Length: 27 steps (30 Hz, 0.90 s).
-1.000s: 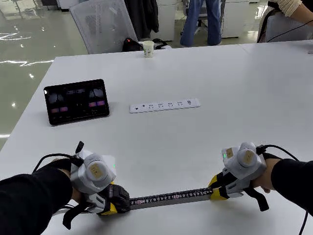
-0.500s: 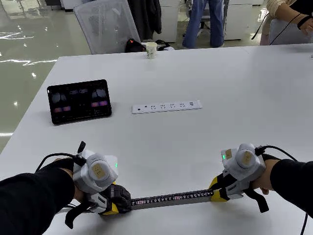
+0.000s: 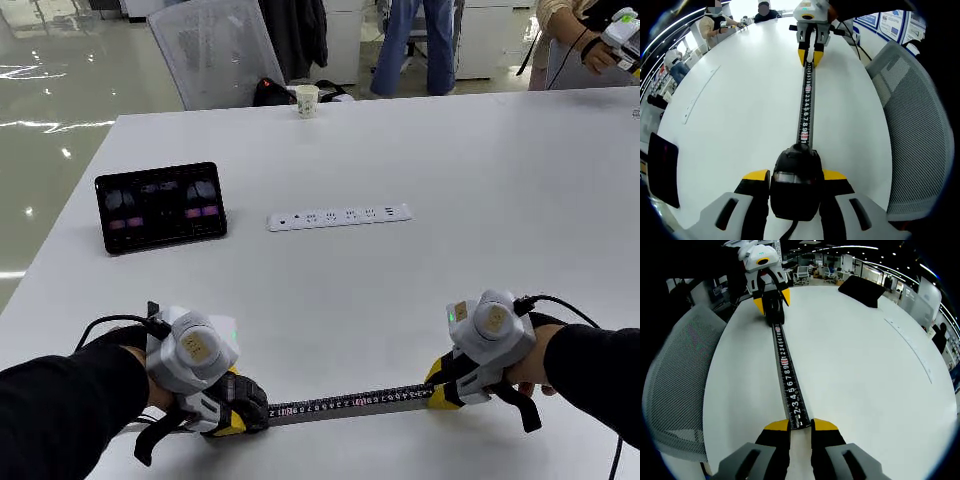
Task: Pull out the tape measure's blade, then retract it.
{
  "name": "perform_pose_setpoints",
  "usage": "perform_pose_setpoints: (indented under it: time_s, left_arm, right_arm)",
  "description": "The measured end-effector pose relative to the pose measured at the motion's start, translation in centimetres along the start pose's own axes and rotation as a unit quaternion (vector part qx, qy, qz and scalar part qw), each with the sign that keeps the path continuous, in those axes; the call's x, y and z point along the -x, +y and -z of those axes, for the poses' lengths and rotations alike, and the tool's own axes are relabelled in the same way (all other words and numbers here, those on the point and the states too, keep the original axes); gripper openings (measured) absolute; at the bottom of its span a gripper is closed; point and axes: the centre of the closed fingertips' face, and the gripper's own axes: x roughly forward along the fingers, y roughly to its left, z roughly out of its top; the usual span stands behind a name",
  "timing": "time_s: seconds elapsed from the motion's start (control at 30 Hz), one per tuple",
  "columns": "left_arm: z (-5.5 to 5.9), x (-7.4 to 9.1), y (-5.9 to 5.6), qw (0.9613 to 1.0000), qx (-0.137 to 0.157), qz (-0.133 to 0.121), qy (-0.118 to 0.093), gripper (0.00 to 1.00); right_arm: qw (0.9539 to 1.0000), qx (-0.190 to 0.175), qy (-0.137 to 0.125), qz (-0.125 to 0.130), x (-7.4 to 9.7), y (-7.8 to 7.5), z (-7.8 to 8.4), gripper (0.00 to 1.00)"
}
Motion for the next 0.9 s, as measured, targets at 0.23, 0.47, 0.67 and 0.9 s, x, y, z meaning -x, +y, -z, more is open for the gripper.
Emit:
perform_pose_setpoints:
  time_s: [0.23,0.47,0.67,0.9]
  left_arm:
    - [0.4,1.4,0.4,0.9985,0.048,-0.005,-0.027,0.36]
    - [0.9,2.9,1.2,0.9936,0.1,-0.007,-0.052,0.5]
    - [1.2,3.4,1.1,0.9893,0.13,-0.018,-0.063,0.57]
    - [1.8,4.3,2.2,0.9814,0.151,-0.08,-0.089,0.61]
  right_arm:
    - [0.9999,0.003,0.01,0.011,0.0,0.2,-0.1,0.13]
    - [0.9997,-0.004,0.004,0.023,0.5,0.1,-0.5,0.17]
    - [0.9989,-0.023,-0.008,0.039,1.0,0.1,-1.0,0.21]
    - [0.9954,-0.065,-0.032,0.063,1.9,0.3,-1.1,0.28]
